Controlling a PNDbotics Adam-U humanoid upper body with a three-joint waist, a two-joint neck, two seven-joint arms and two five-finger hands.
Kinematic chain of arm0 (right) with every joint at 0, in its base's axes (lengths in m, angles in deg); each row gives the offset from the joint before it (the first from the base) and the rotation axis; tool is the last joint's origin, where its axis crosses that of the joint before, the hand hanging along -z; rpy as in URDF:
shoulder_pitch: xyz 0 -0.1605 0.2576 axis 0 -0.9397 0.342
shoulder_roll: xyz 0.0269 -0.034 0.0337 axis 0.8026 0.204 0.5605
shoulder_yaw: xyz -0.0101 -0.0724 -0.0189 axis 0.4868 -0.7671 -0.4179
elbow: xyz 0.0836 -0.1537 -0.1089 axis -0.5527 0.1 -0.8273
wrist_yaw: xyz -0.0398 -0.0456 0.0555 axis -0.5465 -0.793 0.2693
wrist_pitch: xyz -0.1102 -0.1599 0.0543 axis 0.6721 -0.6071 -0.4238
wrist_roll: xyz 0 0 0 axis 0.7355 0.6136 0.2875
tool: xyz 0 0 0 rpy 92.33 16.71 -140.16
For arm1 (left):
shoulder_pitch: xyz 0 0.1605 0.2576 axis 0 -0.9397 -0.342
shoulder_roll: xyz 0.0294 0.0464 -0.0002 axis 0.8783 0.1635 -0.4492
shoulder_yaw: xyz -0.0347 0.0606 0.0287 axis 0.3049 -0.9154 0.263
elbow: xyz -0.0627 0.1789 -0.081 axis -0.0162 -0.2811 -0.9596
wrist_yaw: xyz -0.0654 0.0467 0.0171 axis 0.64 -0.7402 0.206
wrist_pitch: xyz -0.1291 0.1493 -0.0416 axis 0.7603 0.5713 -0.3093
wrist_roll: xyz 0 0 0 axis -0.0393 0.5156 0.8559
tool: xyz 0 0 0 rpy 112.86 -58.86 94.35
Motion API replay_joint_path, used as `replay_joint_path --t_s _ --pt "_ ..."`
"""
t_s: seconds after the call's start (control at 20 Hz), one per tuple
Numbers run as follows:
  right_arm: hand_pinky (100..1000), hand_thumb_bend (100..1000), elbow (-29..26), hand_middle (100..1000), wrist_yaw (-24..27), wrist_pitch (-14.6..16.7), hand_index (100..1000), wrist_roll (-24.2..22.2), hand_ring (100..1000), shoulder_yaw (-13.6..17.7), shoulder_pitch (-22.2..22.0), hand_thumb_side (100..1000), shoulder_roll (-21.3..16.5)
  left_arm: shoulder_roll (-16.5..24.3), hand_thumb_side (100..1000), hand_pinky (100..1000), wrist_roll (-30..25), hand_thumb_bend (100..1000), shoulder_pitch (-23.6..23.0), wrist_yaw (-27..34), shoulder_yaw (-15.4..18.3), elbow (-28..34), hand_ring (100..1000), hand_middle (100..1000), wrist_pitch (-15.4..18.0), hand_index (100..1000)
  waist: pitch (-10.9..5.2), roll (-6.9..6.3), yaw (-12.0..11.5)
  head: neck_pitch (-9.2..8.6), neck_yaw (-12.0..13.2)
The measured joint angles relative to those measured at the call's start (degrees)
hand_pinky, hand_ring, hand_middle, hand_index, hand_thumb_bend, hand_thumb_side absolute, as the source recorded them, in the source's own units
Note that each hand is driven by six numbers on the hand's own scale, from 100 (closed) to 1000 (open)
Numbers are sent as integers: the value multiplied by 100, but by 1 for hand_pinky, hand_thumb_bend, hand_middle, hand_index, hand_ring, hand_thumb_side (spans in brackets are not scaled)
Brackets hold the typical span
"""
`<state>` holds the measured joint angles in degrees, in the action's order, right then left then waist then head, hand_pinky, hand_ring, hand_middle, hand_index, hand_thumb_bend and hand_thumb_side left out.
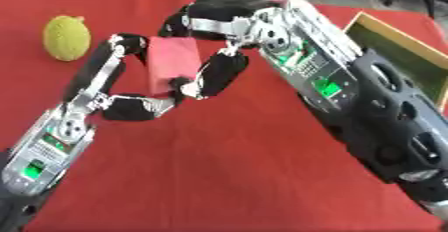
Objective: Pick up the objects with one hand, pass them to the other hand, and then place them into the box on the other side of the table.
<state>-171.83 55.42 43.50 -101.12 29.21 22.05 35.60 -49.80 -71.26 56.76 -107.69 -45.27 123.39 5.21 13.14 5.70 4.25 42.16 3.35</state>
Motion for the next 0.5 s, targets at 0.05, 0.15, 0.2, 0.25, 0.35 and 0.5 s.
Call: replay_joint_path --t_s 0.05,0.15,0.2,0.25,0.35,0.5 --pt "891 100 0 473 0 -10 582 19 847 -1 -1 281 0 -2 137 751 23 100 0 21 0 0 468 457 -29 607 0 0 0 0 0" --pt "891 100 0 470 0 -18 567 47 845 -1 -1 285 0 -8 172 759 63 100 0 61 -1 0 476 466 -92 626 0 0 2 0 -2" --pt "889 100 0 467 0 -20 563 59 842 -1 -1 290 0 -22 217 766 82 100 0 80 -1 0 484 476 -119 644 0 0 4 0 -3" --pt "885 100 0 464 0 -18 559 66 838 -1 -1 298 0 -31 240 772 94 100 0 102 -2 -2 495 488 -144 661 0 0 6 0 -6" --pt "877 100 0 458 0 -21 549 73 832 -1 -1 305 0 -46 259 780 93 100 0 152 -4 -18 511 508 -182 692 0 0 13 0 -19" --pt "870 100 2 450 23 -22 539 75 823 -1 0 301 0 -46 280 790 71 100 0 222 -15 -37 533 538 -206 739 0 0 24 0 -27"
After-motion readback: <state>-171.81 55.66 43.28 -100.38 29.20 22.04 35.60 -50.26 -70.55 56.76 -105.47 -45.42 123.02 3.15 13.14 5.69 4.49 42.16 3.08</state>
